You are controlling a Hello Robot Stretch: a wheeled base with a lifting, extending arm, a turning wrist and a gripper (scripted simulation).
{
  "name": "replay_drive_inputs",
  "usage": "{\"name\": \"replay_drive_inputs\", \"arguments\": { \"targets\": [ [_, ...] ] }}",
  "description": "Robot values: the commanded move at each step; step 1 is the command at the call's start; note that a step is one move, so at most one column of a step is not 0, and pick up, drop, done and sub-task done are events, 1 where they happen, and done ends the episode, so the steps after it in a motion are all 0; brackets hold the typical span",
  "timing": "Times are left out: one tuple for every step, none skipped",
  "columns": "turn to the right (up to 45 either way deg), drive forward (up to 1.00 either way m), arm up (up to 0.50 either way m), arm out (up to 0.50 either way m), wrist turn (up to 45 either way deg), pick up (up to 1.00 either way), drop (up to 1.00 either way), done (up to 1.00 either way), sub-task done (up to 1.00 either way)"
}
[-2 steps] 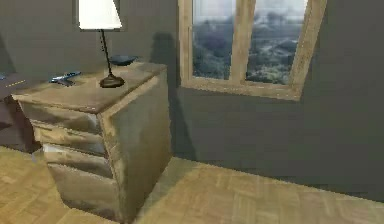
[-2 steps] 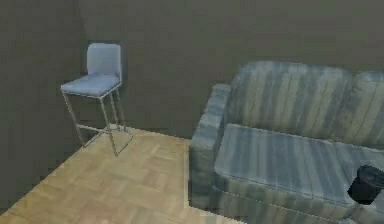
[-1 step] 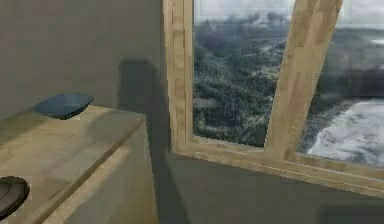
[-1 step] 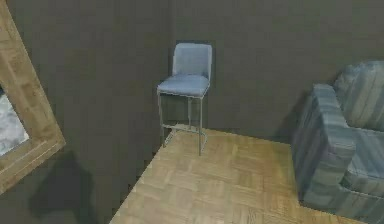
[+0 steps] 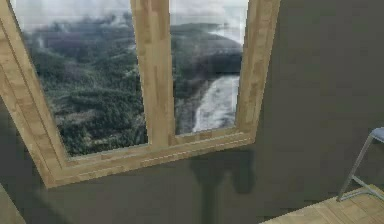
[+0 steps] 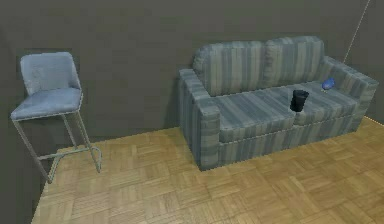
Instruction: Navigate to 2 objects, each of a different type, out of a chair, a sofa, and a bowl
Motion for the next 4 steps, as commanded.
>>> {"name": "replay_drive_inputs", "arguments": {
  "targets": [
    [0.0, 0.05, 0.0, 0.0, 0.0, 0.0, 0.0, 0.0, 0.0],
    [-45.0, 0.0, 0.0, 0.0, 0.0, 0.0, 0.0, 0.0, 0.0],
    [-24.0, 0.0, 0.0, 0.0, 0.0, 0.0, 0.0, 0.0, 0.0],
    [0.0, 0.0, 0.0, 0.0, 0.0, 0.0, 0.0, 1.0, 0.0]
  ]
}}
